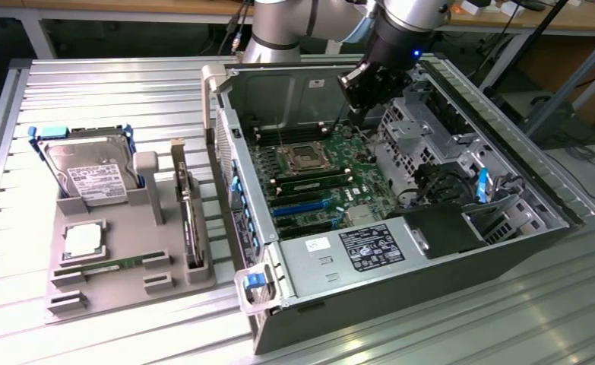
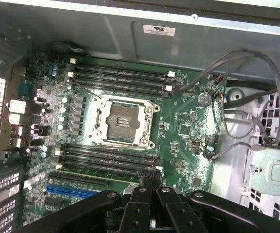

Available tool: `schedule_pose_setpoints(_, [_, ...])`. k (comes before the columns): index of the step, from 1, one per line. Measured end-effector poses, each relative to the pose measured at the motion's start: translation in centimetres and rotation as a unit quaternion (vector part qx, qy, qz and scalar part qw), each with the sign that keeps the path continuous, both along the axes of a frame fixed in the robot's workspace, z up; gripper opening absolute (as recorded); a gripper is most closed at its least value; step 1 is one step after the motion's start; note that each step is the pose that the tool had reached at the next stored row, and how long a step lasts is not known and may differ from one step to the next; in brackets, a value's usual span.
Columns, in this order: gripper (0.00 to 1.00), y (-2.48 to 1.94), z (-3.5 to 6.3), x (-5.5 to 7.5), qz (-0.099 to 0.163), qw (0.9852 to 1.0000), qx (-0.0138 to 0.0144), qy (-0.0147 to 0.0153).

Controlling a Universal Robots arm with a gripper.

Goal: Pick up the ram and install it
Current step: 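Press down the ram until it locks into place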

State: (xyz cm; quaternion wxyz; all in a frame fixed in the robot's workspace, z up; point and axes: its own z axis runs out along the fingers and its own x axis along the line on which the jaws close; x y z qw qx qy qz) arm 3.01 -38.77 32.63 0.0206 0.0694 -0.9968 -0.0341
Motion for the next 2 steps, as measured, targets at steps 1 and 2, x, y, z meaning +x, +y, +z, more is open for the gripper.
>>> schedule_pose_setpoints(1, [0.11, 0.00, 0.00, 0.00, 0.000, 1.0000, 0.0000, 0.0000])
schedule_pose_setpoints(2, [0.11, 0.00, 0.00, 0.00, 0.000, 1.0000, 0.0000, 0.0000])
